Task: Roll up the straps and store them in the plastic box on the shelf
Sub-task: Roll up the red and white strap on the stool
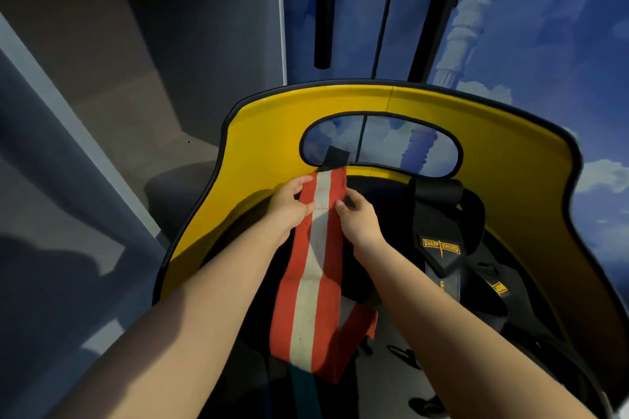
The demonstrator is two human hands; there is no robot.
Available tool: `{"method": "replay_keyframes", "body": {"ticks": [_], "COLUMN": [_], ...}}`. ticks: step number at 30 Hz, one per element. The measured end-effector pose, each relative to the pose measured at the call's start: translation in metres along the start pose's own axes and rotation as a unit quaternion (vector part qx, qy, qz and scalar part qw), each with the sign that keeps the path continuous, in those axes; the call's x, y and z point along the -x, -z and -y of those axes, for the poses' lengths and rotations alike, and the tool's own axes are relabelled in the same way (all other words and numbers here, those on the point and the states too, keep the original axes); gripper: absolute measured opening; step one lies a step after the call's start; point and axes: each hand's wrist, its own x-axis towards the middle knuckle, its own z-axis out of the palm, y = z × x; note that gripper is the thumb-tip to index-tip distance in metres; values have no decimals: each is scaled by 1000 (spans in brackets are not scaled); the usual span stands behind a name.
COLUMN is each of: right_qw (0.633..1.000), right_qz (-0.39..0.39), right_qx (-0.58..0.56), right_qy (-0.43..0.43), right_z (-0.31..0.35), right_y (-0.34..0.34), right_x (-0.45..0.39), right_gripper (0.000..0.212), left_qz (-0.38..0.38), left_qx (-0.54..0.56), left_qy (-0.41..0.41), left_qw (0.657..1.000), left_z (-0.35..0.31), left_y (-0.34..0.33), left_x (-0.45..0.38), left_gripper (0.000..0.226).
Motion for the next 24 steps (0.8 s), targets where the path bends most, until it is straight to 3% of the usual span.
{"method": "replay_keyframes", "body": {"ticks": [5, 13, 18, 24], "right_qw": [1000, 997, 988, 992], "right_qz": [-6, -38, -44, -37], "right_qx": [8, 48, 7, 93], "right_qy": [-7, 48, 146, 73], "right_z": [0, -6, 4, -4], "right_y": [-9, -10, -5, -7], "right_x": [-29, -43, -45, -54], "right_gripper": [42, 46, 56, 56], "left_qz": [-21, 42, 33, 26], "left_qx": [-9, -53, -37, -95], "left_qy": [-37, -88, -163, -115], "left_qw": [999, 994, 985, 988], "left_z": [-1, 22, 22, 33], "left_y": [-2, -1, 7, -2], "left_x": [-26, -37, -33, -39], "left_gripper": [55, 61, 65, 56]}}
